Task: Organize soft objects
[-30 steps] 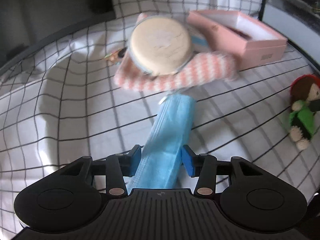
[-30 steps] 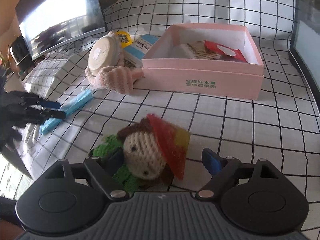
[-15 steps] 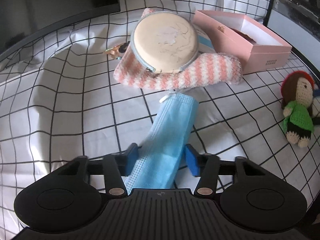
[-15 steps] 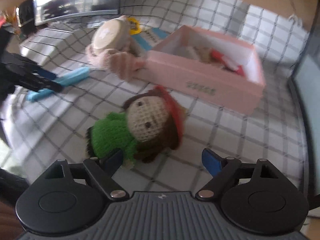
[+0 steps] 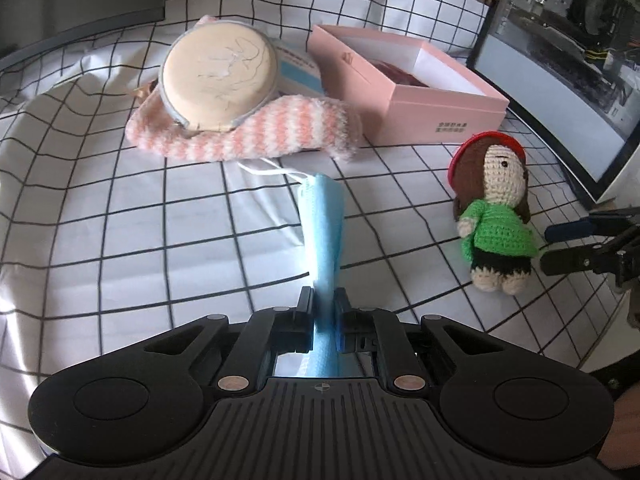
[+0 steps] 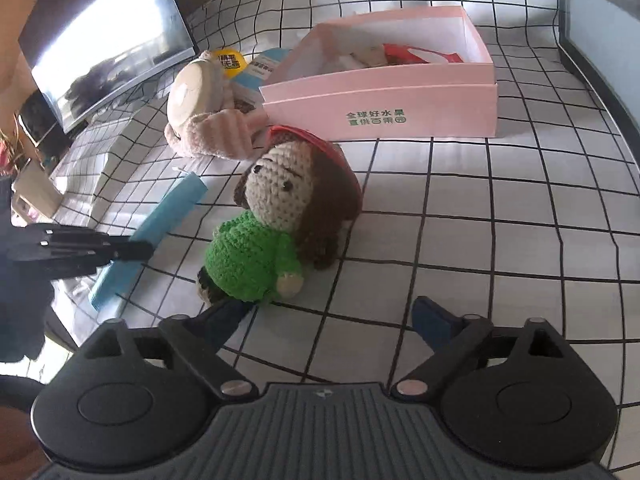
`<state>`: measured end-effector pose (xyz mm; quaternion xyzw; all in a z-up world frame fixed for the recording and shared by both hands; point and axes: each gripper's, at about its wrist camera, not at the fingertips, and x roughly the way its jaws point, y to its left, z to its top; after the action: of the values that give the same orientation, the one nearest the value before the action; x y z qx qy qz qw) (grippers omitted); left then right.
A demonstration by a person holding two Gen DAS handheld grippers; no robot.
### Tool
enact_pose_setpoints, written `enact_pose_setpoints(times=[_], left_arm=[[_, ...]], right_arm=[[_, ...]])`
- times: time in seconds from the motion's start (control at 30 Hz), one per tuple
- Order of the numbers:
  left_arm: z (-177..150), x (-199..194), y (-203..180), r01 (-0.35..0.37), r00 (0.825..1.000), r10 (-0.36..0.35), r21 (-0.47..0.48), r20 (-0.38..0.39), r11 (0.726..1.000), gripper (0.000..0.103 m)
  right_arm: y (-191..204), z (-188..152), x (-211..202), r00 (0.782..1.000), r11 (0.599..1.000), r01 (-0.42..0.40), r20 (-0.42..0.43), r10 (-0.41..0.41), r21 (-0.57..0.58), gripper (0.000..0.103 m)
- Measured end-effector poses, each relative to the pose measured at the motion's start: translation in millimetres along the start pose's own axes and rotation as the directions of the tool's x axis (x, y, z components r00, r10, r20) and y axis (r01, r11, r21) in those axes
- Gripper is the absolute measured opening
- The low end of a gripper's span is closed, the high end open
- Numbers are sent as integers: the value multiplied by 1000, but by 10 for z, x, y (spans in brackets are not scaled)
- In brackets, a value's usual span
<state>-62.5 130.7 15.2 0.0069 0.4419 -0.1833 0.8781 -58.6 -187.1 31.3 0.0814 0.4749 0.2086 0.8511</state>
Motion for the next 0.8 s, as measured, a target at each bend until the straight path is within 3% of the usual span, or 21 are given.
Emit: enact_pose_setpoints(times=[0.07, 0.3, 0.4, 0.47, 0.53, 0.63, 0.73, 0.8], left_arm=[[-1, 11, 8, 3, 1000, -3, -19, 4, 1000, 12], [-7, 8, 55, 19, 1000, -18, -50, 18, 999, 12], [-24, 3, 53, 15, 1000, -13, -65, 27, 998, 12], [-45, 0, 44, 8, 999, -5, -73, 40, 997, 12], [-69, -7, 33, 3, 999, 1, -80, 52, 997, 12], [-95, -19, 18, 0, 998, 5, -77, 62, 997, 12], [-106, -34, 9, 1, 998, 2, -49, 58, 999, 12], [-121, -43, 19, 8, 998, -6, -30, 56, 1000, 12]], right_arm=[[16, -4, 20, 1000, 1000, -4, 0, 4, 16, 103], [108, 69, 95, 998, 1000, 24, -53, -24, 13, 103], [132, 130, 91, 995, 1000, -8, -101, 11, 26, 99], [180, 155, -17, 1000, 997, 6, -25, -4, 72, 99], [267, 194, -67, 998, 995, 47, 48, -51, 90, 99], [377, 288, 117, 990, 982, 107, 76, -120, 155, 99], [550, 339, 387, 964, 962, 225, 107, -243, 156, 99], [650, 343, 549, 942, 948, 296, 129, -310, 116, 89]])
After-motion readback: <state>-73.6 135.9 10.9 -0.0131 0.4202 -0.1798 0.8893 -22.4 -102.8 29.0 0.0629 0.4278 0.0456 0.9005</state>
